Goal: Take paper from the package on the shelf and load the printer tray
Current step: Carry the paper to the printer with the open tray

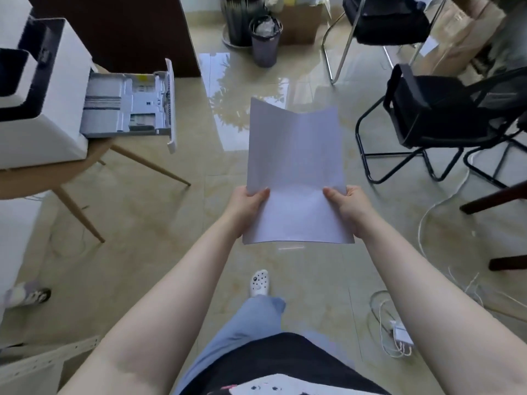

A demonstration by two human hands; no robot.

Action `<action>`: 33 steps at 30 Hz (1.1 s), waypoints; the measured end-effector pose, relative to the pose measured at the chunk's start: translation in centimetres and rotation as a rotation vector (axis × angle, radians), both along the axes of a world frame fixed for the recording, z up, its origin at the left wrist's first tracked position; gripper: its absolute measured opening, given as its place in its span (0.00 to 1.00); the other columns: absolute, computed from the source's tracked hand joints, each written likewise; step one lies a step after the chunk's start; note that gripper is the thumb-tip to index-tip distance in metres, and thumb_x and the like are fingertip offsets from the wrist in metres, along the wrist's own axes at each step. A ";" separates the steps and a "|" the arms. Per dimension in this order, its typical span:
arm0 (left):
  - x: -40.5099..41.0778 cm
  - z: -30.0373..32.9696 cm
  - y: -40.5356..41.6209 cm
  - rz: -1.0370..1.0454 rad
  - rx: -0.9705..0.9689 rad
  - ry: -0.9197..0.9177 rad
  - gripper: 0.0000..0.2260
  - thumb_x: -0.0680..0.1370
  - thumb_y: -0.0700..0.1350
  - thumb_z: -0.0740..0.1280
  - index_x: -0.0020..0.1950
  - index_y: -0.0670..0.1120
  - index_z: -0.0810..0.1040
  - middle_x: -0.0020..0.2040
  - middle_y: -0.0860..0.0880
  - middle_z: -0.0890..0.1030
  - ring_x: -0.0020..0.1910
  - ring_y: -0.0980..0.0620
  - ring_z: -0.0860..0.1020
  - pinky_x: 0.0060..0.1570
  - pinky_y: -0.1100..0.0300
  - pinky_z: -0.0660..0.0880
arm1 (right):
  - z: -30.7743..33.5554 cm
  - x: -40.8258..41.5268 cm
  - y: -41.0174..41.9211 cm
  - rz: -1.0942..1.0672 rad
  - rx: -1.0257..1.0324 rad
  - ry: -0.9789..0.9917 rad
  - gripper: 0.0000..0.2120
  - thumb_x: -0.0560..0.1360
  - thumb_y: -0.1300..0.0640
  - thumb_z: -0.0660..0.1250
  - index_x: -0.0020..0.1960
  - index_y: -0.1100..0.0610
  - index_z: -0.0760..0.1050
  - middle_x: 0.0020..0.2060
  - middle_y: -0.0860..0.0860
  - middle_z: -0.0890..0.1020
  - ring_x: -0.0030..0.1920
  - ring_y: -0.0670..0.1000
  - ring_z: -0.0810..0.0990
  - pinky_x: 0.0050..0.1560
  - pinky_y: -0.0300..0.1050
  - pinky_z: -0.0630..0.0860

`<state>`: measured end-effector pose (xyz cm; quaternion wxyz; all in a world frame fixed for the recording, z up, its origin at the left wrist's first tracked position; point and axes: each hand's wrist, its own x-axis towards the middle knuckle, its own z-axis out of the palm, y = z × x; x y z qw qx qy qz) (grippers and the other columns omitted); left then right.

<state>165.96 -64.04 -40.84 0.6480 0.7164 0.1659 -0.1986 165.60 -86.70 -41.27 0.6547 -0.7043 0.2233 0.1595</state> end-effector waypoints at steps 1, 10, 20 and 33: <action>2.6 0.1 -0.3 -0.008 -0.001 0.001 0.07 0.79 0.42 0.65 0.54 0.41 0.78 0.43 0.48 0.81 0.37 0.54 0.80 0.31 0.68 0.76 | 0.2 2.4 -0.3 -0.004 -0.006 0.000 0.08 0.77 0.57 0.67 0.39 0.57 0.78 0.27 0.45 0.84 0.27 0.45 0.82 0.30 0.38 0.78; 24.2 1.4 -5.4 -0.021 0.016 -0.008 0.06 0.79 0.42 0.66 0.52 0.42 0.78 0.46 0.45 0.82 0.37 0.53 0.80 0.36 0.62 0.78 | 2.0 23.6 -5.3 -0.025 -0.032 -0.037 0.08 0.78 0.58 0.65 0.40 0.58 0.77 0.37 0.54 0.82 0.32 0.50 0.80 0.37 0.43 0.79; 42.9 1.0 -9.6 0.216 0.003 0.056 0.14 0.79 0.43 0.65 0.62 0.37 0.76 0.55 0.41 0.82 0.49 0.45 0.81 0.44 0.58 0.79 | 1.7 47.5 -8.7 0.188 -0.073 -0.004 0.06 0.77 0.58 0.66 0.46 0.61 0.78 0.37 0.53 0.82 0.33 0.50 0.81 0.42 0.47 0.78; 67.9 -1.7 -1.9 0.480 -0.009 0.095 0.06 0.76 0.50 0.69 0.41 0.50 0.75 0.43 0.50 0.82 0.38 0.53 0.82 0.38 0.60 0.78 | -0.8 78.2 0.0 0.425 -0.215 0.015 0.07 0.73 0.51 0.69 0.43 0.55 0.79 0.42 0.53 0.86 0.45 0.58 0.84 0.54 0.59 0.79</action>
